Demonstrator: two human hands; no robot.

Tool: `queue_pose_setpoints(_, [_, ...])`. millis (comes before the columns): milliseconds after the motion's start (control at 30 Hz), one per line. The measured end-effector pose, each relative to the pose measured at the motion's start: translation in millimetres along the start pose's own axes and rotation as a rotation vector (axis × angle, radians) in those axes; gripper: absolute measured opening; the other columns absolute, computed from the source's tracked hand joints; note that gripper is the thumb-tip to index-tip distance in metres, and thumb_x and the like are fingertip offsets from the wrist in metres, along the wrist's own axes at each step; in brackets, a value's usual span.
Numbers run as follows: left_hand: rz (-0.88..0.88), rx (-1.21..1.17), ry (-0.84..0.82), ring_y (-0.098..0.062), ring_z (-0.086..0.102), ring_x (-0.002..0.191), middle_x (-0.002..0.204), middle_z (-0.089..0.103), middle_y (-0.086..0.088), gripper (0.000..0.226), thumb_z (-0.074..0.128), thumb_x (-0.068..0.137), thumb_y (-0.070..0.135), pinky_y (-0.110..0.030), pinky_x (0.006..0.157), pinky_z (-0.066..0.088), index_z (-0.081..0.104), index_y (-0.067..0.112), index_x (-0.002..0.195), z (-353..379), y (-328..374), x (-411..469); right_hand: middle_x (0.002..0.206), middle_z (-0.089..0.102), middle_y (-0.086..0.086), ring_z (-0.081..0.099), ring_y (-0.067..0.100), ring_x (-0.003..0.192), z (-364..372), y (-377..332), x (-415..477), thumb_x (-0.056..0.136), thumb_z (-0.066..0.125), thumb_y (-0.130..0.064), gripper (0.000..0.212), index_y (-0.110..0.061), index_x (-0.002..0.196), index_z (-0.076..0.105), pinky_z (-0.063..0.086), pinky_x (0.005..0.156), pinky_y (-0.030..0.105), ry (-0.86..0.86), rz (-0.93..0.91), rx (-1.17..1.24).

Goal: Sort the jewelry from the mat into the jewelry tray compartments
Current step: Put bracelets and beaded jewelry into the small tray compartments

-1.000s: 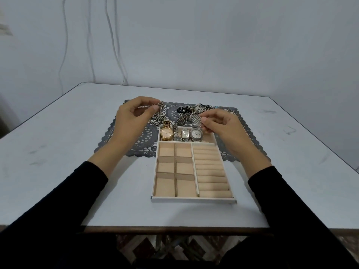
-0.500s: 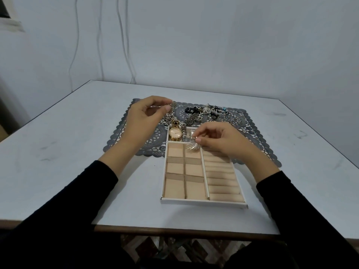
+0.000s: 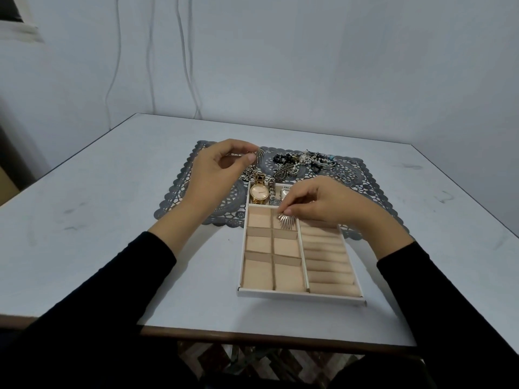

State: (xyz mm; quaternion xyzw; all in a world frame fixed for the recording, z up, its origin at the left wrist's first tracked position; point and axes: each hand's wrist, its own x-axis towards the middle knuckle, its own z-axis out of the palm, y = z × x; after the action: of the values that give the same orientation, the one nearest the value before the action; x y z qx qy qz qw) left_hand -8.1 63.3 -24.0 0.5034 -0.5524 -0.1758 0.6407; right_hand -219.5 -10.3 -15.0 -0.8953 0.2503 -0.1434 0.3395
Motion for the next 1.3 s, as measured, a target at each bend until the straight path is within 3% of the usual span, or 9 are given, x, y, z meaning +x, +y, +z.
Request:
queue_pose_setpoints(133, [0.0, -0.003, -0.006, -0.023, 0.072, 0.09, 0.088, 0.074, 0.015, 0.019, 0.071, 0.087, 0.01, -0.043, 0.09, 0.056, 0.072, 0.029, 0.091, 1.6, -0.2, -0.7, 0.085, 0.073, -0.005, 0.069, 0.019, 0.081, 0.5, -1.0, 4.3, 0.085, 0.071, -0.018, 0.011, -0.023, 0.093, 0.076, 0.055, 0.079, 0.043, -0.014, 0.013, -0.114])
queue_pose_setpoints(300, [-0.001, 0.001, -0.016, -0.016, 0.072, 0.09, 0.09, 0.074, 0.017, 0.019, 0.072, 0.087, 0.01, -0.038, 0.09, 0.057, 0.072, 0.028, 0.091, 1.8, -1.0, -0.9, 0.083, 0.074, -0.009, 0.066, -0.001, 0.077, 5.1, -1.8, 6.0, 0.082, 0.074, -0.016, 0.01, -0.02, 0.09, 0.078, 0.051, 0.072, 0.018, 0.023, 0.021, -0.124])
queue_pose_setpoints(433, [-0.006, 0.001, -0.023, -0.011, 0.072, 0.089, 0.092, 0.074, 0.017, 0.018, 0.071, 0.087, 0.008, -0.031, 0.09, 0.057, 0.072, 0.024, 0.093, 2.5, -0.3, -1.6, 0.081, 0.073, -0.012, 0.065, -0.004, 0.075, 7.4, -2.5, 6.1, 0.081, 0.075, -0.018, 0.01, -0.022, 0.09, 0.078, 0.048, 0.07, 0.013, 0.041, 0.024, -0.17])
queue_pose_setpoints(667, [-0.015, 0.002, -0.022, -0.011, 0.072, 0.09, 0.093, 0.074, 0.016, 0.019, 0.071, 0.087, 0.008, -0.028, 0.089, 0.056, 0.072, 0.026, 0.093, 1.9, 1.4, -3.7, 0.078, 0.072, -0.004, 0.064, -0.001, 0.064, 0.5, -8.8, -11.6, 0.087, 0.068, -0.015, 0.014, -0.012, 0.099, 0.074, 0.051, 0.06, 0.016, 0.117, 0.056, 0.054])
queue_pose_setpoints(800, [-0.018, -0.007, -0.029, -0.009, 0.071, 0.088, 0.095, 0.073, 0.011, 0.018, 0.071, 0.087, 0.008, -0.024, 0.086, 0.055, 0.072, 0.025, 0.093, 2.2, 3.5, -5.3, 0.089, 0.073, 0.004, 0.068, 0.022, 0.083, -2.2, 6.0, -24.2, 0.09, 0.065, -0.022, 0.014, -0.02, 0.101, 0.073, 0.056, 0.076, 0.034, 0.39, 0.116, 0.149])
queue_pose_setpoints(967, [-0.044, 0.02, -0.06, -0.012, 0.071, 0.085, 0.089, 0.074, 0.014, 0.016, 0.072, 0.087, 0.009, -0.029, 0.082, 0.056, 0.073, 0.023, 0.093, 3.1, 3.3, -10.4, 0.104, 0.068, -0.007, 0.061, 0.006, 0.093, 1.8, 26.3, -39.6, 0.093, 0.057, -0.023, 0.022, -0.02, 0.112, 0.067, 0.05, 0.09, 0.026, 0.686, 0.254, -0.072])
queue_pose_setpoints(1133, [-0.048, 0.036, -0.093, -0.003, 0.07, 0.081, 0.088, 0.074, 0.015, 0.017, 0.073, 0.085, 0.006, -0.017, 0.079, 0.053, 0.073, 0.023, 0.089, 6.3, 3.8, -17.7, 0.133, 0.058, 0.004, 0.051, 0.019, 0.121, 5.5, 40.6, -55.1, 0.096, 0.052, -0.026, 0.04, -0.012, 0.133, 0.053, 0.033, 0.094, 0.021, 0.605, 0.352, -0.314])
queue_pose_setpoints(1233, [-0.062, 0.046, -0.121, -0.002, 0.07, 0.078, 0.086, 0.074, 0.015, 0.014, 0.072, 0.086, 0.005, -0.014, 0.074, 0.052, 0.073, 0.018, 0.09, 8.0, 6.0, -23.1, 0.129, 0.059, 0.008, 0.053, 0.023, 0.118, 7.8, 49.0, -58.5, 0.096, 0.052, -0.026, 0.039, -0.009, 0.132, 0.053, 0.036, 0.091, 0.024, 0.561, 0.367, -0.359])
queue_pose_setpoints(1300, [-0.074, 0.062, -0.151, -0.009, 0.069, 0.075, 0.083, 0.075, 0.008, 0.014, 0.071, 0.087, 0.008, -0.02, 0.071, 0.054, 0.073, 0.021, 0.089, 6.4, 2.8, -26.5, 0.116, 0.064, 0.009, 0.056, 0.022, 0.105, 9.8, 53.2, -58.3, 0.096, 0.052, -0.025, 0.032, -0.008, 0.122, 0.058, 0.034, 0.079, 0.023, 0.536, 0.366, -0.385])
